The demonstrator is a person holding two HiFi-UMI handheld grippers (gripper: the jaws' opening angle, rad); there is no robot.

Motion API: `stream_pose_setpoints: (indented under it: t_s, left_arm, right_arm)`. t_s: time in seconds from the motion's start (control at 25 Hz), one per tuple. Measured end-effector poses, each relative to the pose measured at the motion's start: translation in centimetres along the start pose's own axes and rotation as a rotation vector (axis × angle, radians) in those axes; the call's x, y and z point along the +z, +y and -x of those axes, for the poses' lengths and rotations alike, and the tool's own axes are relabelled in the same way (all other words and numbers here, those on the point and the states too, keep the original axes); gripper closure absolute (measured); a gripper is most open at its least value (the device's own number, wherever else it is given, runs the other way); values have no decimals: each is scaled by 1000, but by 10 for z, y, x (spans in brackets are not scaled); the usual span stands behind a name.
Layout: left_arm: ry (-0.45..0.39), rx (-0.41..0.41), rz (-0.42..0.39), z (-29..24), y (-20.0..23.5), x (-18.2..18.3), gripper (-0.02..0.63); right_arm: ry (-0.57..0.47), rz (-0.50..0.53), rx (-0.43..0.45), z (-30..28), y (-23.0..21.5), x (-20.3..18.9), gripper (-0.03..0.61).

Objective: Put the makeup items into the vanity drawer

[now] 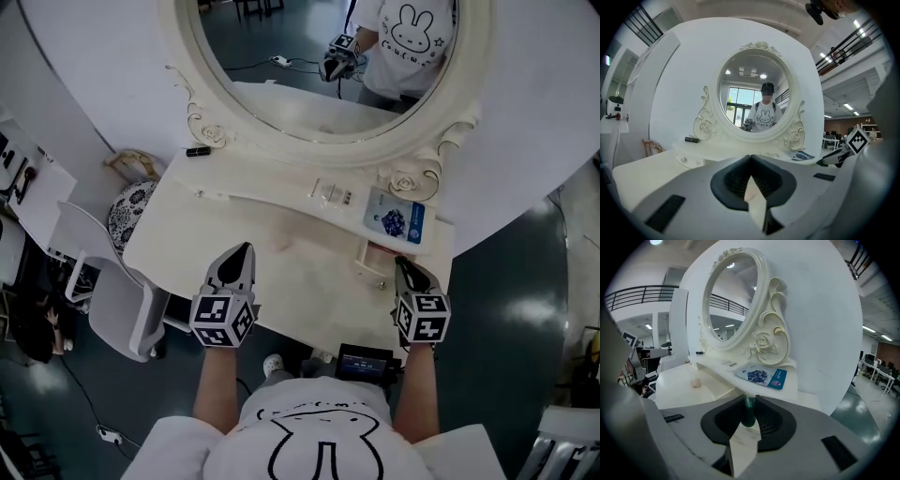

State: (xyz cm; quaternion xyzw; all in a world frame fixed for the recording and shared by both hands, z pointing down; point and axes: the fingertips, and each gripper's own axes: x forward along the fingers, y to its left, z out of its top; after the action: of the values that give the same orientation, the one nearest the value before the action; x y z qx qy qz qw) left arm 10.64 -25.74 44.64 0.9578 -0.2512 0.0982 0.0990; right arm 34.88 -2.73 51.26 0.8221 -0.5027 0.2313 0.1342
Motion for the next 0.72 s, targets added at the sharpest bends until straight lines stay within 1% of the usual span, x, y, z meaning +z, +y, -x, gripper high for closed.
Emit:
stream_pose_setpoints:
  t_s: [0.08,0.2,0.28,0.48,0.72]
  left_arm:
    - [8,4,-4,-2,-5,-2,583]
    - [21,13,-7,-4,-9,-7,583]
    - [29,16,-4,-3,-12,-11,583]
    - [42,3,-18,-2,-17,-17,583]
    - [28,-14,-27,-3,-14,-14,583]
  right_arm:
    - [16,-13,-7,-4,-9,-6,495]
    - [35,-23,-33,-7,-21,-13,378]
    - [28,-21,-41,-7,-25,-14,353]
    - [5,-28,-21,-5,-22,-16,350]
    - [-5,-26,-32,-2,-17,-17,350]
